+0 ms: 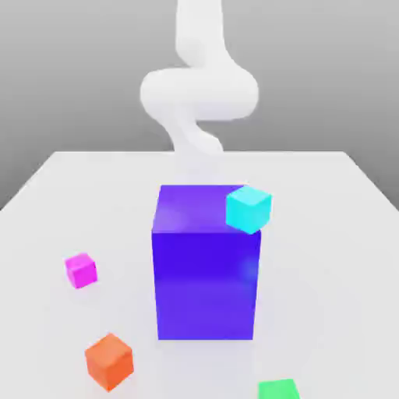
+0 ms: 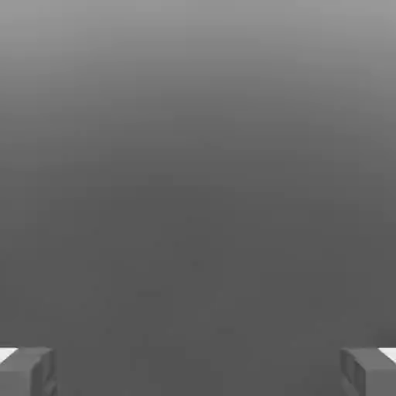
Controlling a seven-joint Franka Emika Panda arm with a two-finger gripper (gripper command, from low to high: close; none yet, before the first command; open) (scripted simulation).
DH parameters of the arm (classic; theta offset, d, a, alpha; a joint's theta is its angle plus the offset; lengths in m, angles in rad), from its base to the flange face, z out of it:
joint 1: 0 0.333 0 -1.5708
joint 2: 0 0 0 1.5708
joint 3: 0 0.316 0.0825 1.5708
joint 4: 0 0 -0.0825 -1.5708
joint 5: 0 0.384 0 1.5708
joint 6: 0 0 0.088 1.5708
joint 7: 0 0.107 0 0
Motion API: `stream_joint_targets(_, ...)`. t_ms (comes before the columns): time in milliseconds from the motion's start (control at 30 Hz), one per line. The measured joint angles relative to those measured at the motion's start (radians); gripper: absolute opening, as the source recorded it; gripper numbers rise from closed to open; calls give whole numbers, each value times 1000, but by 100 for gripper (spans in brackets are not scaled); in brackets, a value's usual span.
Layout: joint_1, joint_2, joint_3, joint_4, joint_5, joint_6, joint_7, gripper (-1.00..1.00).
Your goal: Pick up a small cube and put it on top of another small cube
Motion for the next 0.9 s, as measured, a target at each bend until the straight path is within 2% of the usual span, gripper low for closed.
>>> stream_joint_targets(267,-157,179,-32,-151,-97,137,81,0)
stream_joint_targets(533,-302,353,-109,-299,-167,269,140,0)
stream_joint_targets(767,-414,501,-200,-429,-190,390,163,0)
stream_joint_targets(900,-460,584,-262,-504,-168,462,150,0)
